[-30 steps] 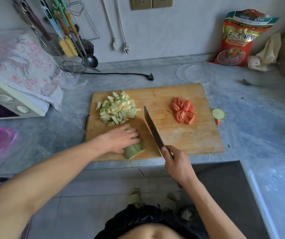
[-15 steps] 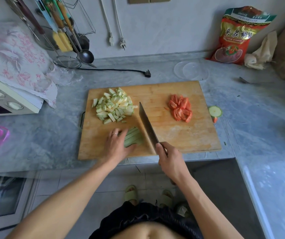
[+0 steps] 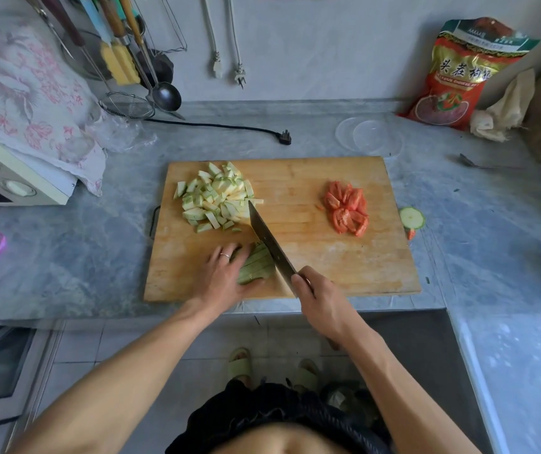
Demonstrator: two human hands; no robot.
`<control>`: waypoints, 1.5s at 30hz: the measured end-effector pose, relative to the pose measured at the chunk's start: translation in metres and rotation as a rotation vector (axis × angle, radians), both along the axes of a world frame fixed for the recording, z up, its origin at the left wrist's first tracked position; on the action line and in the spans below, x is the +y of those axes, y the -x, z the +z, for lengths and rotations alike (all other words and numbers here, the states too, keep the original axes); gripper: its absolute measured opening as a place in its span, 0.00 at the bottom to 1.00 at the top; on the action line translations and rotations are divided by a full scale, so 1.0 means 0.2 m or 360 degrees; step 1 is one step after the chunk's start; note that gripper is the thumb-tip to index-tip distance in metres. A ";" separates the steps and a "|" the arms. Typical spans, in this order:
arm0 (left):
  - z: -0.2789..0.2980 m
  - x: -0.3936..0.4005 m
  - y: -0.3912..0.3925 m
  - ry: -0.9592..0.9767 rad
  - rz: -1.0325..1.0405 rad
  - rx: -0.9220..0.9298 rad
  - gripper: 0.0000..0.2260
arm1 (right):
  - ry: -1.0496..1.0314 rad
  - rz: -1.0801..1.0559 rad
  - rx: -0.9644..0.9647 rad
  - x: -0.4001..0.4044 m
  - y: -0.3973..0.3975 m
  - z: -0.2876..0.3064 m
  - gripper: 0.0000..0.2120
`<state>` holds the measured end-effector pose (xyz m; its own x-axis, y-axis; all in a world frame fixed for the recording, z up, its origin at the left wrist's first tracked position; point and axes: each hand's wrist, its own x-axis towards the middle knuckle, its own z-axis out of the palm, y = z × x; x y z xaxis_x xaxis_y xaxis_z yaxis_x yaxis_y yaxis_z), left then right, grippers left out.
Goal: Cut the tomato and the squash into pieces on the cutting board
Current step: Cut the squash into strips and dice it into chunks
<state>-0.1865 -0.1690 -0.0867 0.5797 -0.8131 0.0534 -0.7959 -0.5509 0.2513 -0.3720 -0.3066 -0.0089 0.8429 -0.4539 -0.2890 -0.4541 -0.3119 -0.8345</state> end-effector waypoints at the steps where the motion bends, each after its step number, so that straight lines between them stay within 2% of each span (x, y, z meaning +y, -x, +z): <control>1: 0.00 -0.01 0.00 -0.0014 0.0002 -0.0010 0.35 | 0.0008 0.0027 0.0008 -0.01 0.00 0.00 0.15; 8: 0.01 -0.02 -0.01 -0.0110 -0.0071 -0.0090 0.35 | 0.0045 -0.0036 0.0051 0.01 0.00 -0.03 0.14; 14: 0.02 0.02 -0.02 -0.0055 -0.0248 -0.0085 0.28 | 0.0061 -0.0148 -0.0088 0.07 0.01 -0.01 0.15; 21: 0.01 0.08 -0.01 0.0063 -0.0155 0.0003 0.27 | 0.0130 -0.0014 -0.0166 0.09 0.04 0.06 0.15; 28: 0.04 0.06 0.03 -0.0017 -0.0096 -0.0049 0.25 | 0.0053 0.0032 -0.0046 0.06 0.06 0.13 0.16; 33: 0.04 0.05 0.04 -0.0145 -0.0096 -0.0107 0.25 | 0.0165 0.0098 -0.0023 0.08 0.05 0.14 0.14; 35: 0.04 0.04 0.05 -0.0132 -0.0092 -0.0147 0.25 | 0.0248 0.0167 -0.0027 0.10 0.04 0.12 0.14; 39: 0.04 0.03 0.06 -0.0058 -0.0072 -0.0232 0.24 | 0.0180 0.0113 0.0037 0.11 0.04 0.10 0.14; 45: 0.03 0.02 0.07 -0.0053 -0.0038 -0.0233 0.25 | 0.0331 0.0206 0.0373 0.12 0.01 0.12 0.14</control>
<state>-0.2002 -0.1645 -0.0816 0.5480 -0.8294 0.1086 -0.8357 -0.5373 0.1137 -0.3738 -0.2830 0.0142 0.8191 -0.4169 -0.3942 -0.5715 -0.5324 -0.6244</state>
